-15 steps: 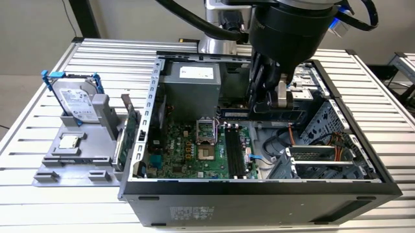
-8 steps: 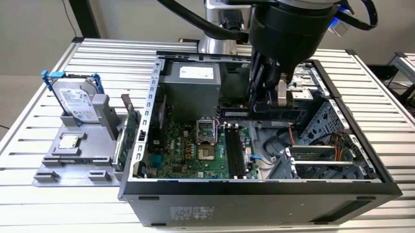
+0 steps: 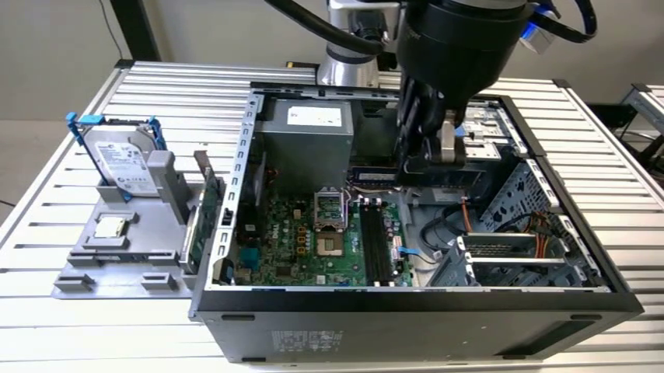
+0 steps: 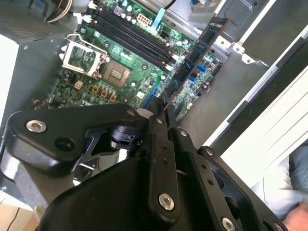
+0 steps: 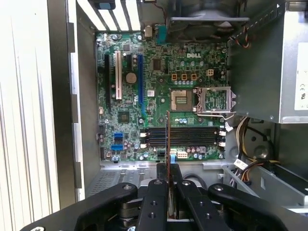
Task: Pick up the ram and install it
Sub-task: 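Pick up the ram and move it above insertion slot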
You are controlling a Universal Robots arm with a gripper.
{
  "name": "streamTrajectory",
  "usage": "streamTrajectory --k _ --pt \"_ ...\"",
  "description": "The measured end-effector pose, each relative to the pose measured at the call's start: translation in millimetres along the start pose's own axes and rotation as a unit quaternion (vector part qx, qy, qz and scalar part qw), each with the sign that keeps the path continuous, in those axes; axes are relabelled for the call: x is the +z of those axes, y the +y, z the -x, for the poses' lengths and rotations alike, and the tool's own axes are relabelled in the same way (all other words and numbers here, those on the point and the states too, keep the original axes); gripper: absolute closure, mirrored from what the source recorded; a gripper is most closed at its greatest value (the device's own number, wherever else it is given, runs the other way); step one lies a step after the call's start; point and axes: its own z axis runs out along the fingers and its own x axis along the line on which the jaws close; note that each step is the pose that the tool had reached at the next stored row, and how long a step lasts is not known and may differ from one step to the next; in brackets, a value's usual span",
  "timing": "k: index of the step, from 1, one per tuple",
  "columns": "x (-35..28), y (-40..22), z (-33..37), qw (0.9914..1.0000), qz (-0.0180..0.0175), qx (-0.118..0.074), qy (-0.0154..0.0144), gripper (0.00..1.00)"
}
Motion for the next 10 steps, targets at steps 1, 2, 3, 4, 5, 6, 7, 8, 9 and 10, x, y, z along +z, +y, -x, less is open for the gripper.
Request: streamTrajectory --k 1,2,3,4,5,6,7,8,9,10 --pt "0.0 0.0 0.8 1.00000 0.0000 0.000 0.0000 1.00" --pt "0.1 0.0 1.5 1.00000 0.0000 0.000 0.0000 1.00" --pt "0.2 0.1 2.3 1.00000 0.0000 0.000 0.0000 1.00" --pt "0.3 0.1 3.0 1.00000 0.0000 0.000 0.0000 1.00" --pt "0.3 0.1 3.6 1.00000 0.0000 0.000 0.0000 1.00" --pt "0.3 0.2 4.3 1.00000 0.0000 0.000 0.0000 1.00" --pt "0.4 0.2 4.9 1.00000 0.0000 0.000 0.0000 1.00" --pt "0.5 0.2 5.5 1.00000 0.0000 0.000 0.0001 1.00" --pt "0.6 0.2 6.2 1.00000 0.0000 0.000 0.0000 1.00" --pt "0.6 0.3 6.8 1.00000 0.0000 0.000 0.0000 1.00"
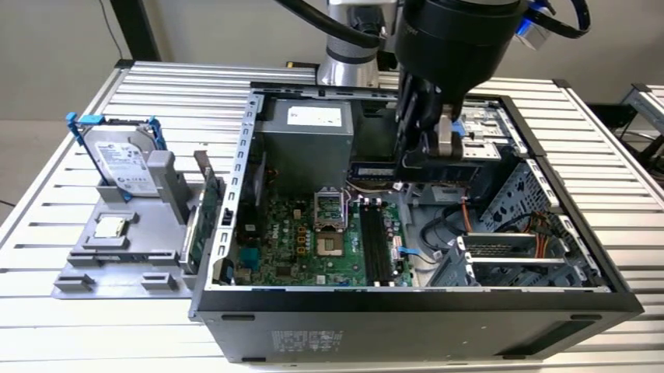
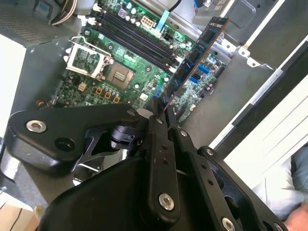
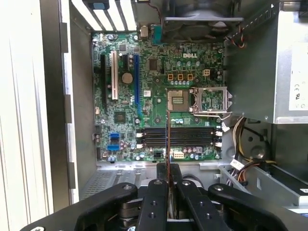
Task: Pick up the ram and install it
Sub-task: 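Pick up the ram and move it above insertion slot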
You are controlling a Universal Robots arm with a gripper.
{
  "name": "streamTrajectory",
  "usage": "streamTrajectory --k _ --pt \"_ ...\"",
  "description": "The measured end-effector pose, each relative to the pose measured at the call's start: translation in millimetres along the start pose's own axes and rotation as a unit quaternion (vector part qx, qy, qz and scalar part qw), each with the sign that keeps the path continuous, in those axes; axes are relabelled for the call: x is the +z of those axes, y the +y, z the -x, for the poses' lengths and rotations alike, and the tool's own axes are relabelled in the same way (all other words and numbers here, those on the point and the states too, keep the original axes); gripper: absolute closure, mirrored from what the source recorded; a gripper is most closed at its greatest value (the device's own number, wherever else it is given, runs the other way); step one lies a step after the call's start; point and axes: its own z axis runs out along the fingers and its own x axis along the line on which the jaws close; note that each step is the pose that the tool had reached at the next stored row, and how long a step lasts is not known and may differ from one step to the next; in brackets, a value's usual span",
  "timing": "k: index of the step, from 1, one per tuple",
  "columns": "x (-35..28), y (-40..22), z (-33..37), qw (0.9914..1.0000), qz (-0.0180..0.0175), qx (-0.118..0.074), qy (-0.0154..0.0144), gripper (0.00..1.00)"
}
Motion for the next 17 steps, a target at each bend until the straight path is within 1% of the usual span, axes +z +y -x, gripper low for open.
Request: streamTrajectory --k 17 --pt "0.8 0.5 12.5 1.00000 0.0000 0.000 0.0000 1.00"
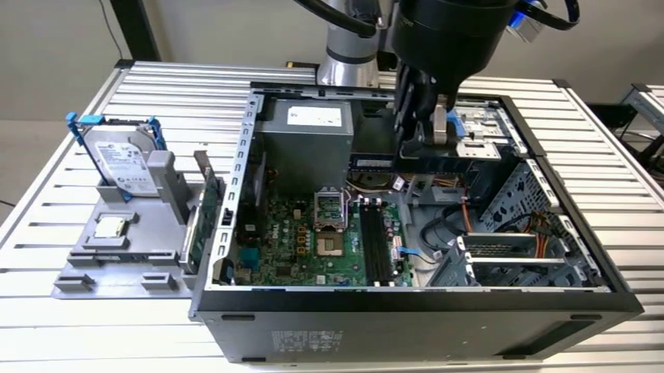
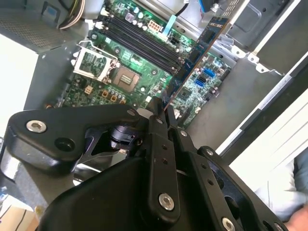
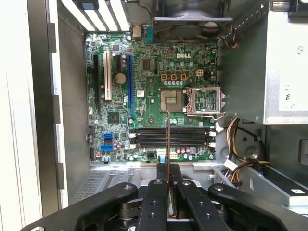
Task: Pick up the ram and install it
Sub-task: 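Pick up the ram and move it above insertion slot, then insert the ram into the slot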
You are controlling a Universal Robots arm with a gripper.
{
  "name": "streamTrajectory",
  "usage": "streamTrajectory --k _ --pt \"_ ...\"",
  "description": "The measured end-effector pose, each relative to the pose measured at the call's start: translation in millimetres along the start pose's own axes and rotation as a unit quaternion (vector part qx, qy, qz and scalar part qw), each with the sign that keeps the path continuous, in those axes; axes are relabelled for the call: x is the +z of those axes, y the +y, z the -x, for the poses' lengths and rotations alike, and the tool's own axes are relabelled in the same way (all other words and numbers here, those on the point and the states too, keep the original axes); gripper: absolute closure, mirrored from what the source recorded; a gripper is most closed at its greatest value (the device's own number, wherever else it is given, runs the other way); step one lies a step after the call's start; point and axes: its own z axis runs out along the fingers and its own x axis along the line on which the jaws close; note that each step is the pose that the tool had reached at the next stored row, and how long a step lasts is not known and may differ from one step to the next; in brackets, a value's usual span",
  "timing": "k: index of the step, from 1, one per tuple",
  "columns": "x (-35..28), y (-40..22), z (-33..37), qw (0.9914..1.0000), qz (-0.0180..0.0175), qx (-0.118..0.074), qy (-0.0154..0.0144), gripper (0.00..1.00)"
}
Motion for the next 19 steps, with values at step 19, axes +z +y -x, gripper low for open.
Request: streamTrajectory --k 19 --pt "0.5 0.5 12.3 1.00000 0.0000 0.000 0.0000 1.00"
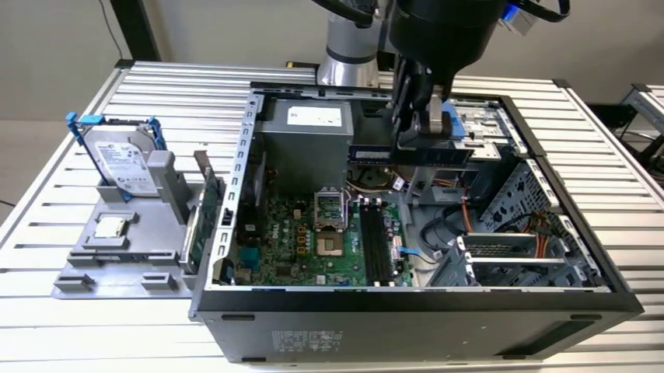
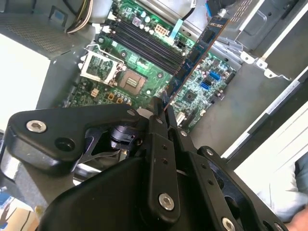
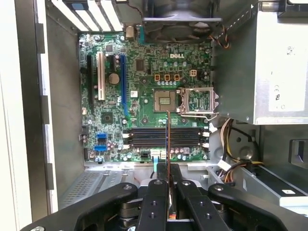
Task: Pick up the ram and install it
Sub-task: 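Insert the ram into the slot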
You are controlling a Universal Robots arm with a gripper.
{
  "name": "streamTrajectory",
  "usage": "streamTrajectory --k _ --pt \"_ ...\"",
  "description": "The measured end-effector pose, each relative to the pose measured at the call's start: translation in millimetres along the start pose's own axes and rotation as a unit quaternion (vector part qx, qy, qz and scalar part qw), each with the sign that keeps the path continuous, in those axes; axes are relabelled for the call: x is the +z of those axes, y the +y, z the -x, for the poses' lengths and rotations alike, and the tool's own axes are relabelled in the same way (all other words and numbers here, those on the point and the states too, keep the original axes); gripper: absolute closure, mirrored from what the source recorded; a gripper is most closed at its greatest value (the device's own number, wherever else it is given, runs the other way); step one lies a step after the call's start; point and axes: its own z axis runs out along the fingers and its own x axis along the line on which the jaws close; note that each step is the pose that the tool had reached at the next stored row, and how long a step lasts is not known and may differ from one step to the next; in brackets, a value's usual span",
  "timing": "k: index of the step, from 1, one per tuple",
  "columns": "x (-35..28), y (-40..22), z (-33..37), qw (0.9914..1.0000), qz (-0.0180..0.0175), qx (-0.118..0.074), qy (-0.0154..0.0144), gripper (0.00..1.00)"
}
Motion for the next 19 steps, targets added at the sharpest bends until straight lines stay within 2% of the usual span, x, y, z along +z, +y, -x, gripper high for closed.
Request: streamTrajectory --k 19 --pt "0.5 0.4 11.5 1.00000 0.0000 0.000 0.0000 1.00"
